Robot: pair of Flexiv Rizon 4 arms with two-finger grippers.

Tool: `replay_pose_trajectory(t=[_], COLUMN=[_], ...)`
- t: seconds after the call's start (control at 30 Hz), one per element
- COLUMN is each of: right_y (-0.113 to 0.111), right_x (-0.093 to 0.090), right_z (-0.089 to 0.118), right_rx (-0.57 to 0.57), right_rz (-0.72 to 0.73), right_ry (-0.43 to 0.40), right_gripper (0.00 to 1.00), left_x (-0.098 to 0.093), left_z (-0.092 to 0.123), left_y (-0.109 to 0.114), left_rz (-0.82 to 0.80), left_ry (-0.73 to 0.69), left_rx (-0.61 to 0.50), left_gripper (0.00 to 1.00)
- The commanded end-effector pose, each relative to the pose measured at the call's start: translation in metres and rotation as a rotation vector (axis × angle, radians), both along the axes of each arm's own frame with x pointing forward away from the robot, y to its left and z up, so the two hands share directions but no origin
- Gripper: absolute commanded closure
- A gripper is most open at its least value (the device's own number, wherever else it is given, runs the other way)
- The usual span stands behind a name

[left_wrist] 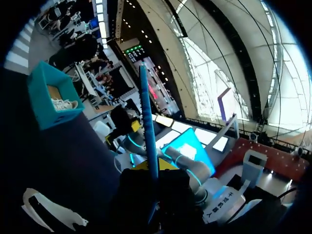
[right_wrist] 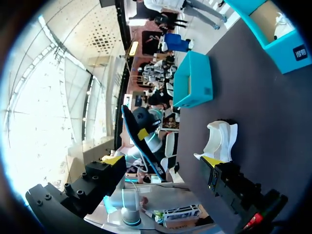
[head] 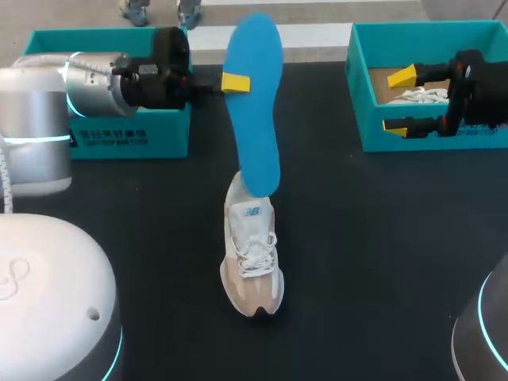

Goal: Take the shoe out of the shoebox, open the shoe tongue, remove and reinsert the insole, then place the shoe into the shoebox

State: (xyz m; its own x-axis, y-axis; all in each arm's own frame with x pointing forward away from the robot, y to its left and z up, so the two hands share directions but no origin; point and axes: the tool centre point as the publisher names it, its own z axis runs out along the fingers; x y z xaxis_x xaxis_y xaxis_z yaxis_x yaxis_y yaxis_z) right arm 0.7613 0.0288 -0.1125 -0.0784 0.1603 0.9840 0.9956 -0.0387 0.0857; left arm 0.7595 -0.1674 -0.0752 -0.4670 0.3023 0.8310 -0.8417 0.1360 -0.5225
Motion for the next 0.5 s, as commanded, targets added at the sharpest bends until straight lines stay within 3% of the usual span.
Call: replay_pose_trajectory(t=[0.03,0.23,0.5], right_y=[0.011,0.028,0.04], right_x=[-0.009,-0.026,-0.035], right_z=[0.015,0.024,0.029], right_rx=[-0.21,-0.346,-0.539], right_rz=[-0.042,-0.077,-0.128], right_ry=[0.025,-0.027,-0.119], right_gripper=[0.0,0.0,0.0], left_x=[0.009,0.013,0.024], left_z=[-0.014,-0.031,-0.046], left_y=[0.001,0.005,0.007], left_rz=[-0.028,0.003,0.032], left_ry=[0.126,0.206,0.306], left_rx=[0.031,0.071,0.14], left_gripper=[1.0,1.0,1.0])
